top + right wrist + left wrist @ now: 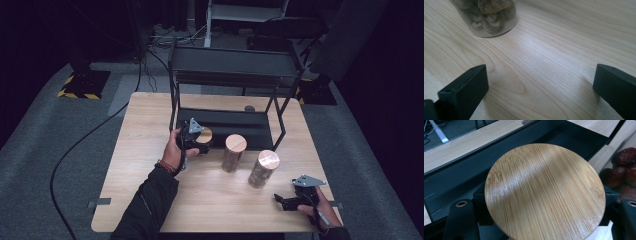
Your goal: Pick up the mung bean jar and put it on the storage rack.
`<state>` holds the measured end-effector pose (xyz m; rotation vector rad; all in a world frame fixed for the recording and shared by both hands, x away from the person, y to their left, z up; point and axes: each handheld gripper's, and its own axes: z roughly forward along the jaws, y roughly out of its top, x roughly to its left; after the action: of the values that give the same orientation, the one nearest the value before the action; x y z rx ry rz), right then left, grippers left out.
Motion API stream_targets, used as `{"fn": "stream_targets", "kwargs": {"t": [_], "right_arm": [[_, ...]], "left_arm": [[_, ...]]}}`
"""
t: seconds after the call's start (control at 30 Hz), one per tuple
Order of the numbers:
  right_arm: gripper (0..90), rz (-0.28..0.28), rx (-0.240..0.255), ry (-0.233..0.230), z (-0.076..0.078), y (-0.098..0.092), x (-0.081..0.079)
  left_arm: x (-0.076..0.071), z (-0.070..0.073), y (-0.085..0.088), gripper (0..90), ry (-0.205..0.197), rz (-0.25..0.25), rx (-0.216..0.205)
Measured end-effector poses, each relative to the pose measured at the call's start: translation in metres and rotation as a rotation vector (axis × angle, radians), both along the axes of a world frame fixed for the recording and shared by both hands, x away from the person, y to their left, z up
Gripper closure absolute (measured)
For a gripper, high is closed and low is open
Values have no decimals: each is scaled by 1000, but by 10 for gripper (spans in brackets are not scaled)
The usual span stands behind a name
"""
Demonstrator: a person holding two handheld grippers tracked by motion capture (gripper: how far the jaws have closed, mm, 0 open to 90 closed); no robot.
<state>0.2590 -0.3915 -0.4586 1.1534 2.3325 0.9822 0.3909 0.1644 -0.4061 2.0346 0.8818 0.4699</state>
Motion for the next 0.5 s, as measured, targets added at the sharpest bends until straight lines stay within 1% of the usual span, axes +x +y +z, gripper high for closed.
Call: {"fn": "stream_targets", "kwargs": {"t": [0.3, 0.4, 0.47, 0.5], "right_arm": [[0, 0, 0, 0, 0, 0, 0], [0, 0, 0, 0, 0, 0, 0], [0, 0, 0, 0, 0, 0, 0], [0, 0, 0, 0, 0, 0, 0]], "left_arm": [[9, 4, -5, 252, -2, 7, 2], [13, 4, -5, 253, 0, 1, -9], [14, 7, -10, 253, -8, 3, 1], [15, 7, -10, 252, -6, 3, 0]]}}
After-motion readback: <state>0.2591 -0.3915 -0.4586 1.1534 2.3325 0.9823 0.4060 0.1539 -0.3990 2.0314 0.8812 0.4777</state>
